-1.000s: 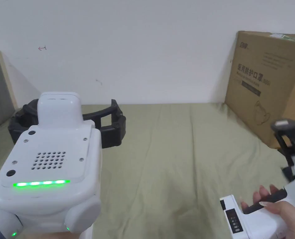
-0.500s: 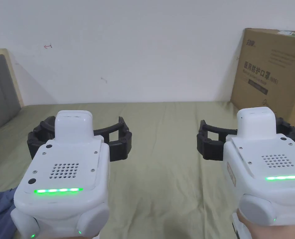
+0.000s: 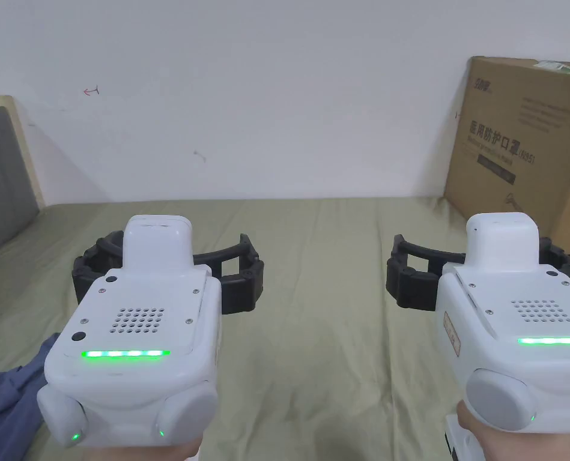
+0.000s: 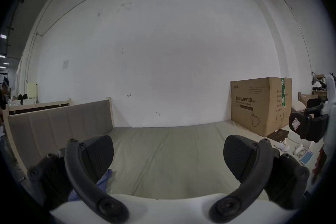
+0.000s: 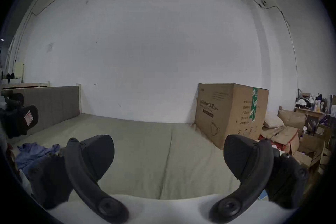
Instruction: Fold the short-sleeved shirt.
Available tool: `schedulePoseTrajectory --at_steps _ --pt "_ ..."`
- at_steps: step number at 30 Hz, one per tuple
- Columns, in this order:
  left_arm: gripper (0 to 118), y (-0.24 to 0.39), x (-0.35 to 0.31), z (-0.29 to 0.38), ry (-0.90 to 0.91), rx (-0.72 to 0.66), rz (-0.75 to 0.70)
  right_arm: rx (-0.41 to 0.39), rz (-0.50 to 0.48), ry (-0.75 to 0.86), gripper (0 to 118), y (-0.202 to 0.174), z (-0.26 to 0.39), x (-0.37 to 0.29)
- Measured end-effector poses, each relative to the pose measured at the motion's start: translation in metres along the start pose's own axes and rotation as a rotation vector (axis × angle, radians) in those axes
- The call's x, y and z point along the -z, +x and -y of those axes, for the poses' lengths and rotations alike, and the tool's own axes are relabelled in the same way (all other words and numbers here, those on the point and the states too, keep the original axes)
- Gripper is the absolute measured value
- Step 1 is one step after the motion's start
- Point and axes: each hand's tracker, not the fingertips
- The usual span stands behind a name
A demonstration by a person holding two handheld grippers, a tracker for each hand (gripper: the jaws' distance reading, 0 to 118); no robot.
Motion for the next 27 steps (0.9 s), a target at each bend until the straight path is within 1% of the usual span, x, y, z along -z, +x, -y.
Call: schedulePoseTrajectory --at_steps 2,6,10,11,12,13,14,15,16,17,18,20,21,22,24,27 --pt "118 0.002 0.000 -0.001 -0.002 0.009 -0.002 0.007 -0.003 0.009 118 -0.002 0.001 -0.002" --pt "118 0.002 -0.004 0.002 0.011 0.007 0.009 0.017 0.035 0.053 118 -0.001 0.004 -0.007" --pt "118 0.003 -0.004 0.002 0.010 0.015 0.012 0.028 -0.002 0.043 117 0.003 0.002 -0.008" --pt "117 0.003 -0.005 0.002 0.006 0.017 0.018 0.029 -0.006 0.039 116 0.003 0.003 -0.008" --pt "111 0.004 -0.005 0.002 0.005 0.017 0.022 0.030 0.001 0.033 110 0.002 0.003 -0.009" --pt "100 0.005 -0.007 0.002 0.008 0.018 0.022 0.030 0.007 0.035 94 0.001 0.004 -0.010" --pt "78 0.007 -0.010 0.002 0.019 0.025 0.014 0.032 0.006 0.047 57 0.000 0.005 -0.013" --pt "35 0.009 -0.012 0.002 0.028 0.042 -0.013 0.033 -0.001 0.057 2 0.000 0.006 -0.014" --pt "5 0.011 -0.012 0.002 0.023 0.057 -0.034 0.029 -0.010 0.050 0 0.001 0.005 -0.013" --pt "2 0.011 -0.010 0.001 0.007 0.057 -0.037 0.018 -0.012 0.022 0 0.001 0.005 -0.010" --pt "2 0.010 -0.008 0.001 -0.021 0.046 -0.041 0.016 -0.003 0.018 0 0.002 0.006 -0.009" --pt "2 0.004 -0.009 0.003 -0.033 -0.029 0.012 0.008 -0.043 -0.011 0 0.004 0.006 -0.008" --pt "2 0.002 -0.007 0.003 -0.041 -0.045 0.031 0.000 -0.027 -0.003 0 0.003 0.008 -0.009" --pt "2 0.004 -0.008 0.003 -0.035 -0.023 0.010 -0.011 -0.012 0.005 0 0.002 0.009 -0.011" --pt "2 0.009 -0.009 0.006 -0.028 0.016 -0.002 -0.005 -0.011 0.011 0 0.004 0.009 -0.012" --pt "1 0.012 -0.010 0.006 -0.021 0.032 0.007 0.033 -0.001 -0.018 0 0.009 0.011 -0.009"
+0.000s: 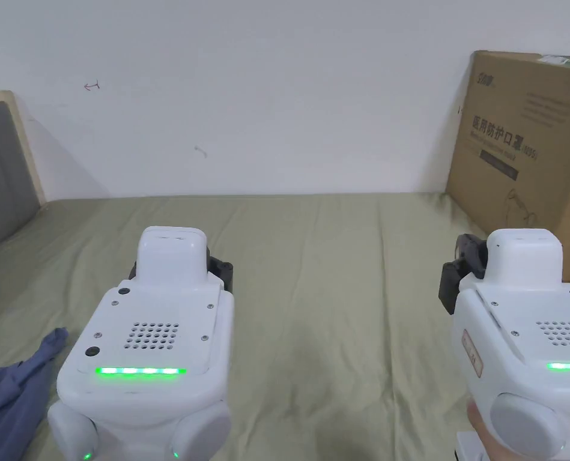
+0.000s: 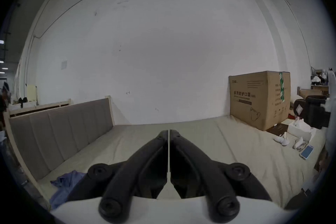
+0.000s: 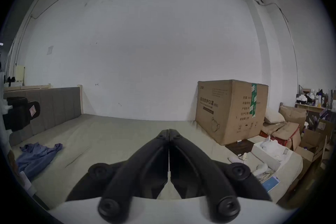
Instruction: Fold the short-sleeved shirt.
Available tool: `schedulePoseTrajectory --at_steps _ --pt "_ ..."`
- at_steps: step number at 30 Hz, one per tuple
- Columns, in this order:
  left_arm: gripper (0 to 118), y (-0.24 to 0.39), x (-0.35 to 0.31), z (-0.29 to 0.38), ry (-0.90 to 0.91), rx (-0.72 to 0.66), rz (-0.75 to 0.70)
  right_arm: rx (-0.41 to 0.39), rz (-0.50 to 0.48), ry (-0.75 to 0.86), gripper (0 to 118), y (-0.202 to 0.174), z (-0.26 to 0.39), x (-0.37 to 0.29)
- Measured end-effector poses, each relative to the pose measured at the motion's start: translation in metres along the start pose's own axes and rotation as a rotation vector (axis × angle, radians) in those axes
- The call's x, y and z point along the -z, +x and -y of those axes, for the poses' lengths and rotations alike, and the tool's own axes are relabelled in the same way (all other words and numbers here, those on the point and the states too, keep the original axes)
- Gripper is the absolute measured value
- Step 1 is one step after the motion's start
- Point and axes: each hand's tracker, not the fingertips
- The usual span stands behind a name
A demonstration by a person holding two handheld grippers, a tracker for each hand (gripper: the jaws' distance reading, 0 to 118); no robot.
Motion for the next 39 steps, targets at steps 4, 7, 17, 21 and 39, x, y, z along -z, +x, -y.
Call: schedulePoseTrajectory --at_steps 4,7,17,21,39 --pt "1 -0.011 -0.004 0.000 -0.010 -0.004 0.008 0.018 0.007 -0.011 0 -0.004 0.004 0.007" --pt "1 -0.041 -0.014 0.003 -0.023 0.062 -0.056 0.056 -0.049 -0.039 0 -0.030 0.005 0.019" --pt "1 -0.189 -0.102 0.007 -0.015 0.131 -0.536 0.057 -0.563 -0.068 0 -0.208 -0.002 0.017" --pt "2 -0.203 -0.115 0.014 -0.028 0.100 -0.565 0.032 -0.625 -0.067 0 -0.234 -0.004 0.011" --pt "82 -0.346 0.073 0.184 -1.001 -0.472 -0.120 -0.047 -0.409 -0.308 0 -0.155 0.053 0.057"
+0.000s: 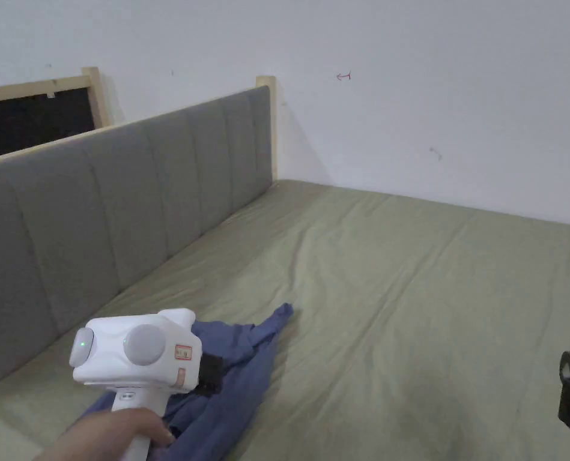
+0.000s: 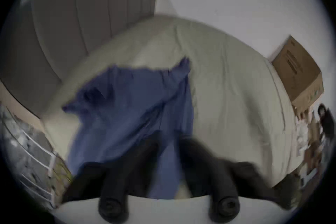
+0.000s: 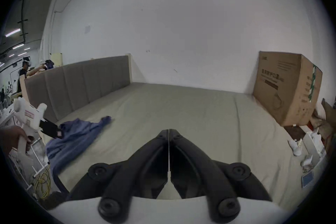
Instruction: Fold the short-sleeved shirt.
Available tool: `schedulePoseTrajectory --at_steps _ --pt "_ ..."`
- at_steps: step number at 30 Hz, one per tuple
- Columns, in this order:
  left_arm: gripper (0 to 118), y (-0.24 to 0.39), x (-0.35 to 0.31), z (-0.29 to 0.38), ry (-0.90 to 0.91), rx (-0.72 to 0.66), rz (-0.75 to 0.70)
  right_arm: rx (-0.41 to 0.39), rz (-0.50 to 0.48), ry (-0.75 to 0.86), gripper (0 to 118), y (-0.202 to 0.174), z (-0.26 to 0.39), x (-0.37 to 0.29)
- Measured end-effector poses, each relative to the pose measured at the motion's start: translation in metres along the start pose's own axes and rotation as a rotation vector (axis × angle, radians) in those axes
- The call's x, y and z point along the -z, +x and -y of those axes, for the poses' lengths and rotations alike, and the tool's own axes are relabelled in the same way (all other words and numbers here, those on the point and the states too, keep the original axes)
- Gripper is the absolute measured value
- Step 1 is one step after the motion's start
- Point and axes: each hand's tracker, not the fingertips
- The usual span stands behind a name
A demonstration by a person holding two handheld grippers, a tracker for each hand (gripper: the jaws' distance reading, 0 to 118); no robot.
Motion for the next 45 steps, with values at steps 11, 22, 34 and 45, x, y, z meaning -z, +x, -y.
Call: schedulePoseTrajectory --at_steps 11,22,34,45 --pt "118 -0.005 0.090 0.011 -0.084 0.216 -0.113 -0.088 0.038 -0.137 0 0.011 0.026 0.016" --pt "19 -0.022 0.006 0.018 0.078 0.204 -0.047 -0.109 -0.056 -0.131 0 0.000 0.022 0.011" --pt "19 0.143 -0.165 -0.034 0.494 0.435 0.198 0.160 0.059 0.030 0 0.061 -0.001 -0.038" --pt "19 0.410 -0.095 -0.022 0.153 0.502 0.645 0.217 0.246 0.121 0 0.156 -0.002 -0.124"
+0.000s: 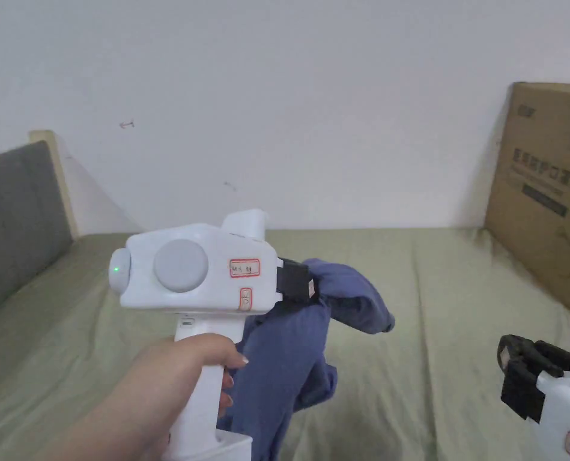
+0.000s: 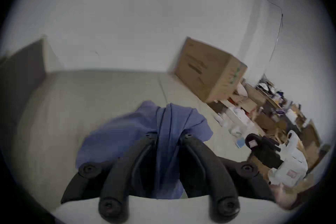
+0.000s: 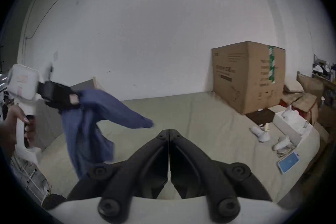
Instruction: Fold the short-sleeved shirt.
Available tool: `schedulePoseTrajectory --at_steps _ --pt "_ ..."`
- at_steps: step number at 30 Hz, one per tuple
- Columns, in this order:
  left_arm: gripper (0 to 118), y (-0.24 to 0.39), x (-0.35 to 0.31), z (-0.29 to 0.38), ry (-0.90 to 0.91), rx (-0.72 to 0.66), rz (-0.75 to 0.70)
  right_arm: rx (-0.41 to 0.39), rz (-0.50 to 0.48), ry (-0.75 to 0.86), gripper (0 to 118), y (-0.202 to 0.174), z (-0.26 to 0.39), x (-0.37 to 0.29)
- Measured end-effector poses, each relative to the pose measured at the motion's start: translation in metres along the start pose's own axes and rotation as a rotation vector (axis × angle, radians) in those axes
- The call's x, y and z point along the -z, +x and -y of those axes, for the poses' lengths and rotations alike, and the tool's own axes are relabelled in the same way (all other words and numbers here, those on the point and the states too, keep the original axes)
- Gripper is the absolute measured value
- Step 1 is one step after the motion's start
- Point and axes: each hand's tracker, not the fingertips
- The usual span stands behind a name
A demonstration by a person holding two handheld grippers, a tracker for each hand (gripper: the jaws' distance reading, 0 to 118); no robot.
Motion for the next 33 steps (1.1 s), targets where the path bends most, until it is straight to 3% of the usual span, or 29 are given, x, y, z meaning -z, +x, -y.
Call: schedulePoseTrajectory --at_steps 6,8,10,11,17,21,23,26,29,30,33 --pt "19 0.002 0.133 0.064 -0.407 -0.175 0.006 0.048 0.072 -0.075 0 0.044 0.021 -0.001" --pt "29 -0.005 0.157 0.095 -0.516 -0.234 0.012 0.063 0.092 -0.108 0 0.052 0.030 0.003" --pt "89 -0.013 0.164 0.119 -0.550 -0.279 0.023 0.073 0.096 -0.129 0 0.057 0.038 0.006" --pt "112 -0.016 0.165 0.127 -0.566 -0.305 0.035 0.078 0.094 -0.139 0 0.057 0.041 0.008" --pt "112 -0.038 0.120 0.110 -0.432 -0.347 0.017 0.068 0.084 -0.180 0 0.046 0.049 0.021" --pt "111 -0.042 0.045 0.080 -0.142 -0.155 -0.084 0.065 0.047 -0.153 0 0.028 0.040 0.022" --pt "109 -0.040 -0.001 0.081 0.067 -0.020 -0.198 0.042 0.035 -0.103 0 0.018 0.034 0.019" --pt "88 -0.044 -0.066 0.109 0.337 0.039 -0.320 0.020 0.032 -0.011 0 0.001 0.027 0.014" --pt "20 -0.055 -0.108 0.143 0.465 -0.057 -0.355 0.023 0.028 0.050 0 -0.014 0.024 0.010" --pt "9 -0.058 -0.117 0.152 0.471 -0.081 -0.371 0.024 0.025 0.064 0 -0.018 0.023 0.010" --pt "0 -0.059 -0.142 0.181 0.519 -0.060 -0.459 0.015 0.009 0.102 0 -0.033 0.024 0.009"
